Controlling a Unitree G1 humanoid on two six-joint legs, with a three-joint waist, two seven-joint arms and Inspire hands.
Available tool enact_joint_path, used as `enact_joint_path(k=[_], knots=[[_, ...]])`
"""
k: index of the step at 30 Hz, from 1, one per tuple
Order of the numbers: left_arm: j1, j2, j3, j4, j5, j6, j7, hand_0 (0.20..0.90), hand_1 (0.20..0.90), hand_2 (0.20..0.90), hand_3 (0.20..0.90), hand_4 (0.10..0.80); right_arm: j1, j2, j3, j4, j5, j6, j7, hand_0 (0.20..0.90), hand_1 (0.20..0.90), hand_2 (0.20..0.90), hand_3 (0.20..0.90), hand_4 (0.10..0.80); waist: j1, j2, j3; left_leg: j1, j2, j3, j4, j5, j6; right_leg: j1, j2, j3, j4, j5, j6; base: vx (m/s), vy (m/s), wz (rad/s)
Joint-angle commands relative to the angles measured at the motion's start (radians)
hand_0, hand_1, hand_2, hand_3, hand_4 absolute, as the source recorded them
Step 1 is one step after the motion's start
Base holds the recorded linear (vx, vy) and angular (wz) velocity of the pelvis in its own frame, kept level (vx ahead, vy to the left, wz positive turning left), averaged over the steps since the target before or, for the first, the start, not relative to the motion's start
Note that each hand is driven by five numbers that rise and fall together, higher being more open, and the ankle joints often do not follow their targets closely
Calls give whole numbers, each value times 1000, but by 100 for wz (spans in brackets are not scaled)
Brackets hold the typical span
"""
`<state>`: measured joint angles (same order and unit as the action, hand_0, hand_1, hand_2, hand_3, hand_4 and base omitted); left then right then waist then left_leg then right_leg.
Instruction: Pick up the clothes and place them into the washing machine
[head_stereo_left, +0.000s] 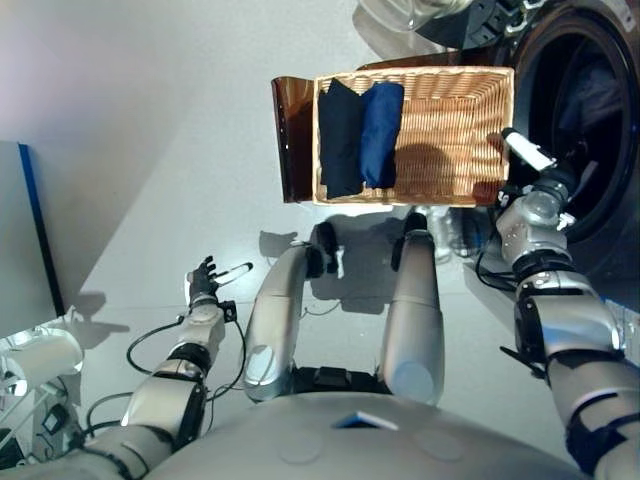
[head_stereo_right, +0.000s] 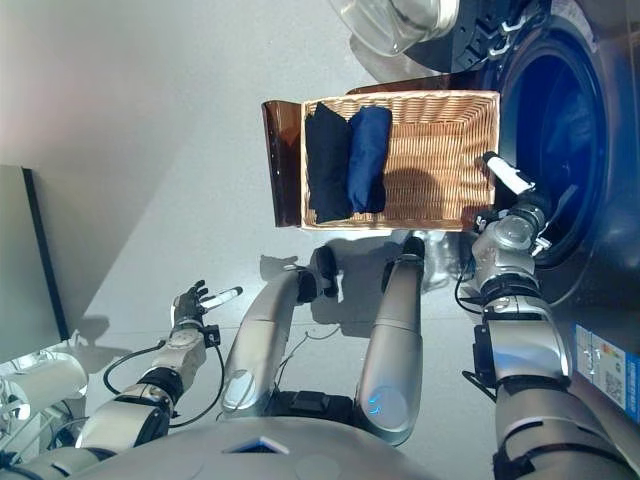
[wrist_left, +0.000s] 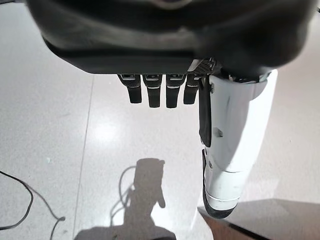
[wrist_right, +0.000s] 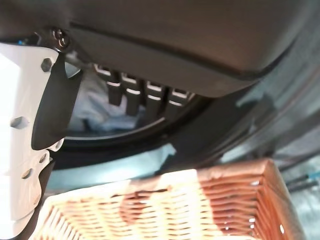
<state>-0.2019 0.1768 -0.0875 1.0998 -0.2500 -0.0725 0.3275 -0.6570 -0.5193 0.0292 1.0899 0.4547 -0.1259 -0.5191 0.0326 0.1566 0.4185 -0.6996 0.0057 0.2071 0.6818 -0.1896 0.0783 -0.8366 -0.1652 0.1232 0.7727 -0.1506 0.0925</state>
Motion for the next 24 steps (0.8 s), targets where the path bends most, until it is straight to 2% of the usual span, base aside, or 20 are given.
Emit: enact_joint_path(k=[1, 2, 4, 5, 6, 7, 10, 11, 13, 15, 17, 19, 24], knots=[[46, 105, 12, 55, 19, -13, 43, 900, 900, 900, 900, 800, 28, -3, 61, -28, -94, -25, 3, 900, 900, 900, 900, 800, 6, -22, -61, 26, -15, -2, -188, 124, -73, 94, -13, 3, -121, 21, -24, 27, -40, -4], [124, 110, 16, -39, 15, -25, 24, 900, 900, 900, 900, 800, 52, -4, 76, -67, -157, -12, -11, 900, 900, 900, 900, 800, 25, -13, -62, 45, -27, -19, -221, 138, -71, 125, -20, -14, -159, 38, -18, 19, -43, -7], [126, 106, 9, -38, 24, -33, 28, 900, 900, 900, 900, 800, 69, 15, 87, -71, -172, -11, 4, 900, 900, 900, 900, 800, 23, -14, -58, 54, -25, -19, -231, 147, -73, 139, -22, -22, -174, 43, -18, 17, -37, 3], [191, 137, 20, -39, 48, -55, 3, 900, 900, 900, 900, 800, 66, -2, 67, -47, -162, -13, 10, 900, 900, 900, 900, 800, 41, -8, -57, 65, -34, -32, -245, 154, -72, 153, -26, -32, -188, 49, -16, 18, -38, 14], [179, 114, -1, -64, 54, -28, 37, 900, 900, 900, 900, 800, 69, 19, 96, -68, -217, -2, -27, 900, 900, 900, 900, 800, 43, -7, -53, 79, -38, -39, -259, 158, -73, 171, -24, -41, -208, 54, -13, 24, -46, 14], [171, 111, -18, -76, 72, -36, 36, 900, 900, 900, 900, 800, 80, 39, 104, -67, -221, -7, -16, 900, 900, 900, 900, 800, 39, -9, -48, 87, -37, -41, -270, 165, -74, 184, -26, -48, -222, 59, -13, 49, -31, 18], [161, 105, -19, -61, 73, -42, 34, 900, 900, 900, 900, 800, 88, 73, 112, -21, -237, -1, -35, 900, 900, 900, 900, 800, 39, -11, -43, 123, -41, -55, -300, 175, -75, 223, -21, -63, -262, 72, -10, 69, -14, 17], [141, 98, -21, -45, 72, -38, 41, 900, 900, 900, 900, 800, 97, 115, 97, -1, -198, -11, -19, 900, 900, 900, 900, 800, 41, -19, -50, 147, -41, -63, -318, 178, -75, 253, -18, -68, -293, 80, -9, 86, -25, 2], [118, 92, -28, -30, 84, -35, 50, 900, 900, 900, 900, 800, 105, 124, 148, 26, -281, 17, -47, 900, 900, 900, 900, 800, 43, -26, -53, 171, -41, -77, -338, 183, -76, 281, -20, -82, -320, 85, -6, 71, -36, -2], [99, 91, -24, -20, 69, -35, 59, 900, 900, 900, 900, 800, 110, 146, 122, 28, -228, 4, -27, 900, 900, 900, 900, 800, 39, -33, -52, 185, -41, -80, -342, 185, -78, 296, -19, -88, -326, 89, -6, 44, -10, 3], [72, 87, -31, -2, 77, -31, 73, 900, 900, 900, 900, 800, 110, 161, 170, 33, -290, 24, -41, 900, 900, 900, 900, 800, 35, -41, -46, 204, -41, -87, -355, 190, -78, 316, -18, -91, -338, 94, -6, 40, -5, 7], [62, 85, -30, 4, 76, -30, 79, 900, 900, 900, 900, 800, 115, 175, 170, 28, -282, 20, -31, 900, 900, 900, 900, 800, 33, -44, -43, 213, -42, -91, -364, 194, -79, 326, -17, -97, -347, 98, -6, 22, 0, 6], [25, 75, -26, 60, 66, -24, 90, 900, 900, 900, 900, 800, 117, 233, 176, 100, -259, 34, -11, 900, 900, 900, 900, 800, 33, -65, -46, 279, -37, -102, -456, 222, -84, 393, -16, -127, -465, 147, 7, 47, 8, 3]])
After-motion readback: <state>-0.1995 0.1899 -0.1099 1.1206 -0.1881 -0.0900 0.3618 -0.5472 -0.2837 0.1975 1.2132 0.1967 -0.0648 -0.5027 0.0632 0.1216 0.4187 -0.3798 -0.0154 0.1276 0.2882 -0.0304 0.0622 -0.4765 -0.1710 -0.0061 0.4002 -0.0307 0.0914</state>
